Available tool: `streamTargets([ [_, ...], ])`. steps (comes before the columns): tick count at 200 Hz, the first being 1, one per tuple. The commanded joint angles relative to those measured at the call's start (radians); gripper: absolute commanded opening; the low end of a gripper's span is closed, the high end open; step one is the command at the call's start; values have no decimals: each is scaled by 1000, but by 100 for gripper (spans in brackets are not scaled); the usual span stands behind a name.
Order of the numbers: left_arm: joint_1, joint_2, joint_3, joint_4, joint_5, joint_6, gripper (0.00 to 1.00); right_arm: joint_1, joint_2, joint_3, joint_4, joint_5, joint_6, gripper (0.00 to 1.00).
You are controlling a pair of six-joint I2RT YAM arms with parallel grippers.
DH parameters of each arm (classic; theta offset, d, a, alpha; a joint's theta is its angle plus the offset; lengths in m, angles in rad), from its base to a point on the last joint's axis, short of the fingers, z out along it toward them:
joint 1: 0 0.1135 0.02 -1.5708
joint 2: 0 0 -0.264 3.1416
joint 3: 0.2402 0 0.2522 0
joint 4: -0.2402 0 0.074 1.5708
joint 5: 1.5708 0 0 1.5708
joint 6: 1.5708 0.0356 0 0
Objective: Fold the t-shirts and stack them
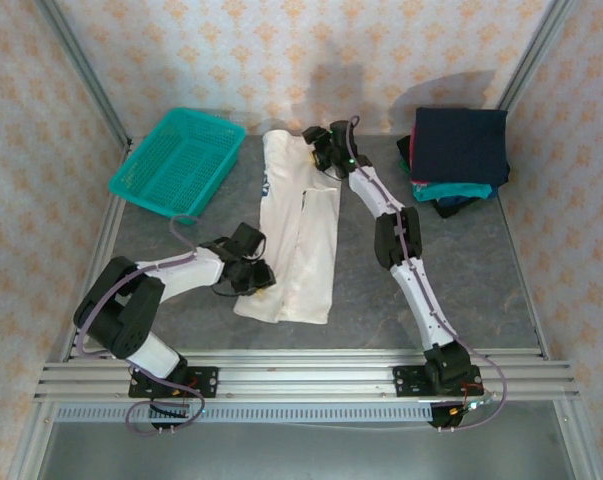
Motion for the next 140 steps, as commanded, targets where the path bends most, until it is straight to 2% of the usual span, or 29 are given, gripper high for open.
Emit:
streamTargets([
  [1,-58,26,16,-109,81,-58,28,-40,-15,-31,86,-59,11,71],
  [22,-63,-92,61,-217,27,-54,34,-42,-187,-127,-22,-129,-119,72],
  [44,-54,-254,96,-385,-103,-49,53,-41,-447,-345,-150,-140,-274,74],
  [64,-41,-397,57,-430,-133,-86,62,-41,-678,-568,-259,-136,-365,75],
  [86,-42,-527,-74,-377,-94,-131,65,-23,-916,-865,-413,-166,-432,77],
  [109,-45,-591,-195,-292,-41,-148,65,38,-1195,-1254,-529,-154,-501,79],
  [140,-52,-584,-263,-132,5,-160,65,157,-1535,-1738,-527,-171,-408,77],
])
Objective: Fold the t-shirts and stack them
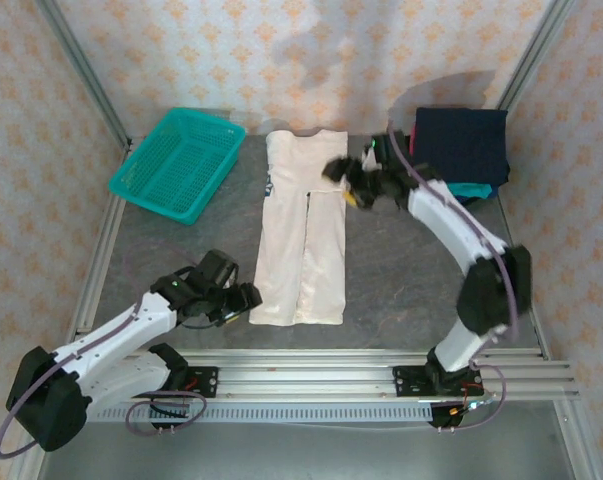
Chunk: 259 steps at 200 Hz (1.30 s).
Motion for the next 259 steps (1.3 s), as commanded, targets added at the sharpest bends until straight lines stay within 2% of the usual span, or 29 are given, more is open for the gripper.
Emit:
streamTargets([
  [1,-6,7,-25,154,42,-31,65,78,-138,-307,-122,-17,32,76],
  [24,-16,81,-53,279,71,-38,64,148,-304,-537,-46,-13,135,74],
  [55,-24,150,-79,354,60,-32,62,172,-350,-685,89,-24,204,72],
  [97,-25,216,-73,409,44,-30,59,194,-275,-701,198,-30,212,71],
  [140,-26,267,-68,375,33,-13,54,220,-150,-658,194,-36,191,68],
  [173,-28,304,-74,384,35,-4,45,247,-94,-641,219,-24,201,63],
  [182,-29,325,-68,385,45,3,40,253,-77,-626,221,-23,200,58],
  [188,-31,338,-64,385,51,8,37,257,-64,-614,213,-19,195,51],
  [201,-34,355,-52,365,57,21,25,259,-42,-603,191,-7,191,25],
  [221,-37,340,-31,299,61,53,10,259,-63,-603,155,15,197,1],
  [236,-42,287,-15,216,45,66,0,259,-113,-600,93,37,196,0],
  [259,-58,171,-18,110,4,55,0,260,-201,-610,22,34,210,0],
])
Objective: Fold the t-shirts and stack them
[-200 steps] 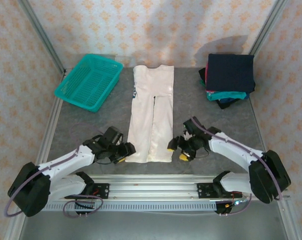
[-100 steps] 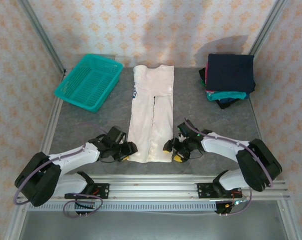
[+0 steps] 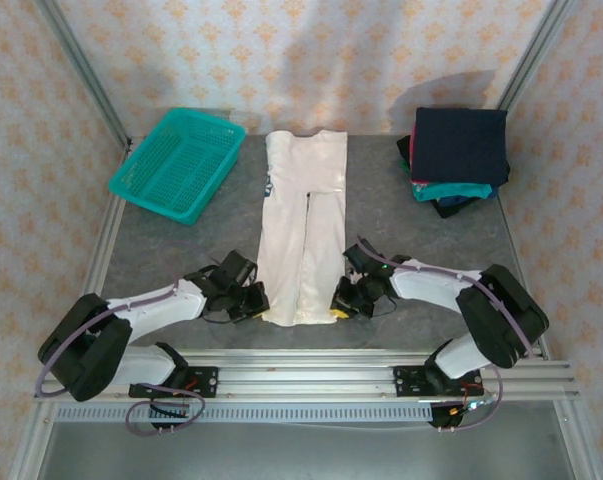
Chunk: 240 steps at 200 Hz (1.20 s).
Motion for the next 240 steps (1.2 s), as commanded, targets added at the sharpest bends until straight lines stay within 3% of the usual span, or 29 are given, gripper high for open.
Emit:
streamTargets([
  [1,-24,-103,4,-205,-55,14,0,5,-104,11,-105,35,13,0],
  [56,-126,-261,-4,-278,-94,-110,0,85,-229,-46,-113,-12,144,0],
  [96,-119,-219,128,-336,-100,-74,0,97,-218,43,-176,49,130,0],
  [135,23,-101,323,-368,-61,21,0,-43,-148,231,-247,66,24,0],
  [188,227,159,639,-394,-17,195,0,-204,156,613,-314,38,-152,0],
  [240,343,381,852,-413,19,301,0,-299,401,882,-384,2,-239,0],
])
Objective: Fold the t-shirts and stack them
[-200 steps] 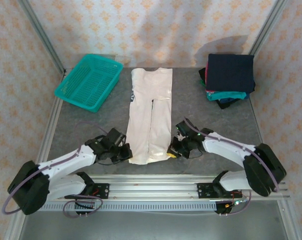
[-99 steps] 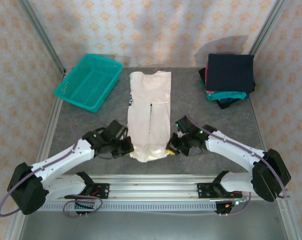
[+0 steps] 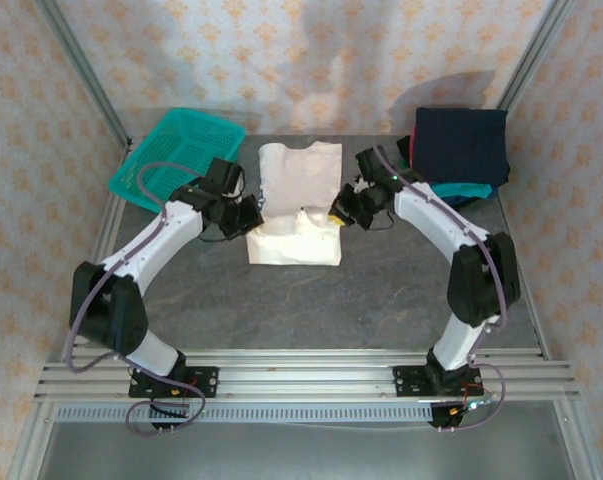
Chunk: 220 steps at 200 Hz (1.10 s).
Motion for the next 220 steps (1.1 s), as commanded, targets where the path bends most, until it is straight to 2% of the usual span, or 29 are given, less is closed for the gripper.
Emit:
streamTargets([
  [1,39,65,80,-47,22,88,0,-28,86,97,-91,-8,-79,0],
  [38,83,189,173,-39,45,114,0,-69,195,211,-130,1,-109,0],
  [106,107,439,402,-79,59,149,0,-105,371,402,-173,12,-117,0],
  [127,112,522,492,-108,42,155,0,-119,448,451,-146,1,-90,0],
  [134,114,550,520,-108,42,150,0,-123,475,469,-115,-3,-70,3],
  [144,115,590,575,-104,57,140,13,-136,528,514,-77,-11,-31,10],
  [154,118,629,652,-114,65,126,30,-158,593,586,-15,-57,29,29],
  [163,118,661,734,-125,70,112,42,-172,642,658,61,-90,94,32],
  [176,118,686,852,-139,75,78,48,-189,679,754,214,-148,195,38],
  [185,118,687,923,-132,82,57,52,-198,683,827,249,-151,236,41],
  [204,124,657,1030,-118,54,15,54,-203,645,983,168,-141,176,46],
  [220,126,585,1033,-129,-25,20,58,-203,555,969,87,-150,103,48],
])
